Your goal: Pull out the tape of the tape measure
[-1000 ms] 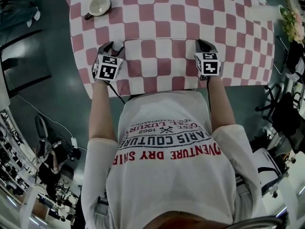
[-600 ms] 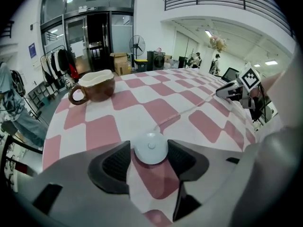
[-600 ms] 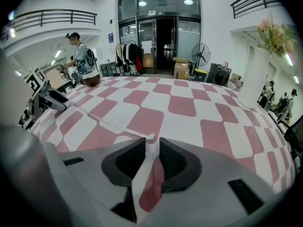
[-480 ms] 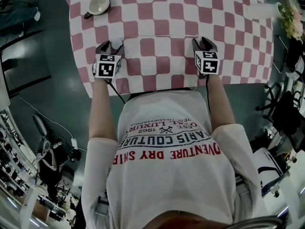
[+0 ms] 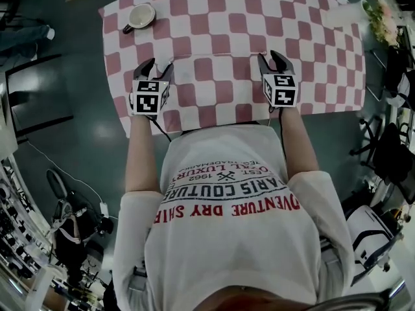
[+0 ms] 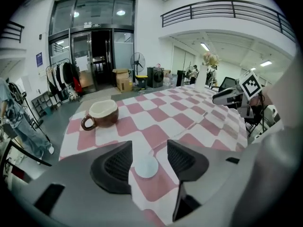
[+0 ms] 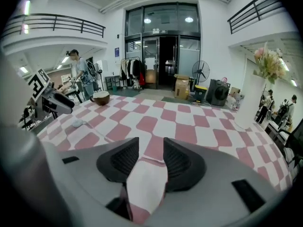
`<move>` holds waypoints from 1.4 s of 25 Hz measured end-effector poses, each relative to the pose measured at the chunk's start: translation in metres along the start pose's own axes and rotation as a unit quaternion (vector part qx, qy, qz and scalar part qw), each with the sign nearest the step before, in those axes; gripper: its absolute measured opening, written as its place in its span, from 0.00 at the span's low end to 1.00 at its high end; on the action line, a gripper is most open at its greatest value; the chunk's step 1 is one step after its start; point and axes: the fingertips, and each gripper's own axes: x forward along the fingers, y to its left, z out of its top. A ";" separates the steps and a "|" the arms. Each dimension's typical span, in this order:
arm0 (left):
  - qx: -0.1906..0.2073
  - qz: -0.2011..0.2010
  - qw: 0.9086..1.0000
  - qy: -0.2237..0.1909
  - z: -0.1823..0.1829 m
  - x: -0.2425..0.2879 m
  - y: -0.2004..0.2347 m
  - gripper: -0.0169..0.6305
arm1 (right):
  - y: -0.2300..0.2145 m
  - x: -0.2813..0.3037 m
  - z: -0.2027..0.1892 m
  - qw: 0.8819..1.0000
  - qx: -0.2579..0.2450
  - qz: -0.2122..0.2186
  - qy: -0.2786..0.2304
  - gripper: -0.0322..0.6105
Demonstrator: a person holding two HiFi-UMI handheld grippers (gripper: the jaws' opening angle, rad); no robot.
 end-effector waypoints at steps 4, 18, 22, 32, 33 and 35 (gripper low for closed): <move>0.012 0.008 0.999 -0.038 0.026 -0.021 -0.001 0.26 | 0.019 -0.017 0.031 0.999 -0.012 0.014 -0.039 0.27; 0.057 0.044 0.973 -0.217 0.117 -0.108 -0.004 0.05 | 0.052 -0.091 0.134 0.976 -0.046 0.047 -0.206 0.09; 0.069 0.029 0.956 -0.285 0.142 -0.141 -0.014 0.05 | 0.061 -0.112 0.153 0.965 -0.051 0.068 -0.247 0.09; 0.084 0.000 0.936 -0.342 0.161 -0.179 -0.033 0.05 | 0.080 -0.144 0.173 0.945 -0.051 0.098 -0.307 0.09; 0.086 -0.003 0.936 -0.342 0.161 -0.179 -0.034 0.05 | 0.081 -0.146 0.174 0.945 -0.052 0.100 -0.308 0.09; 0.087 -0.008 0.936 -0.340 0.161 -0.180 -0.036 0.05 | 0.084 -0.146 0.174 0.944 -0.054 0.102 -0.308 0.09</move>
